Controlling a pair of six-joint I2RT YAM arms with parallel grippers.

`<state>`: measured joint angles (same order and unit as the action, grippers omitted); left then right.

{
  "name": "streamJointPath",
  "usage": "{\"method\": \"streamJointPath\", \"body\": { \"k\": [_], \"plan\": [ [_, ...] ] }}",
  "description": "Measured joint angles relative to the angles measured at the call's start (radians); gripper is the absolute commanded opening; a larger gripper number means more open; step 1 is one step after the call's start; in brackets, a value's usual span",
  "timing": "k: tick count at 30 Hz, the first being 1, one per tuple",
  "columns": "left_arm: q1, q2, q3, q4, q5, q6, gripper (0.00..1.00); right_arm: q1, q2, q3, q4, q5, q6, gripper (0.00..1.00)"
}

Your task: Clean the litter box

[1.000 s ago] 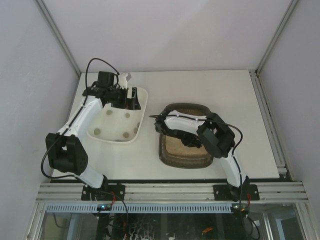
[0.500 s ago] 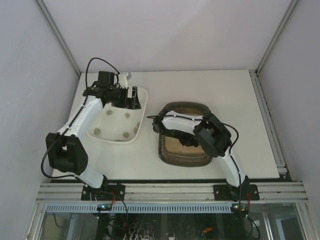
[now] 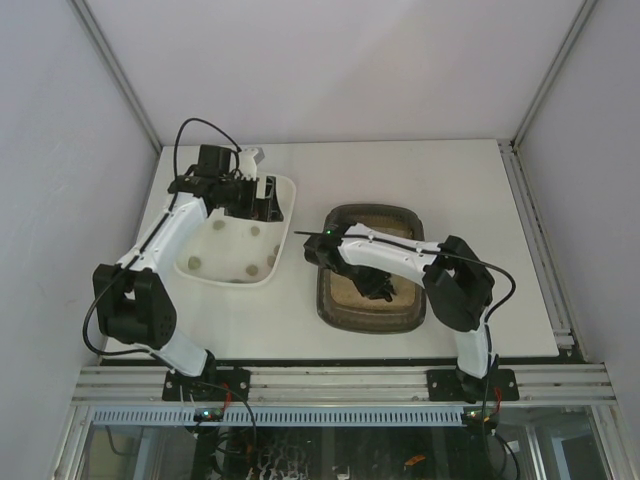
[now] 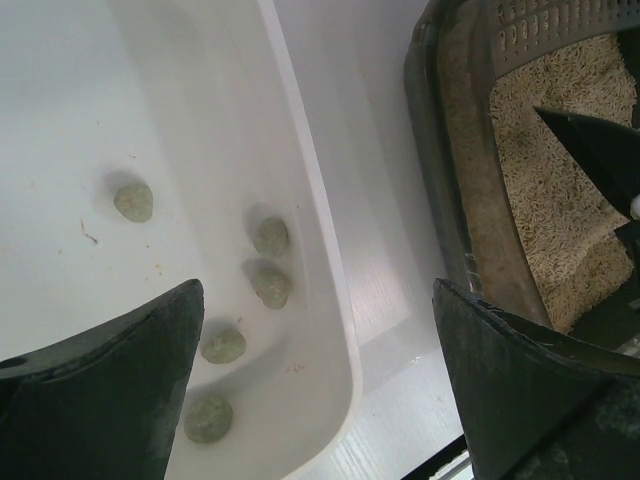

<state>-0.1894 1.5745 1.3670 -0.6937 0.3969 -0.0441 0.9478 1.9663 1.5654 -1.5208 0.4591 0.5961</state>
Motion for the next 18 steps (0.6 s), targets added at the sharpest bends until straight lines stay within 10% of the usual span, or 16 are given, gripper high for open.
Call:
{"method": "streamJointPath", "body": {
  "k": [18],
  "plan": [
    [-0.013,0.011,-0.019,0.004,0.003,-0.007,1.0,0.002,0.086,-0.085,-0.06,0.14,0.166,0.0]
  ]
}}
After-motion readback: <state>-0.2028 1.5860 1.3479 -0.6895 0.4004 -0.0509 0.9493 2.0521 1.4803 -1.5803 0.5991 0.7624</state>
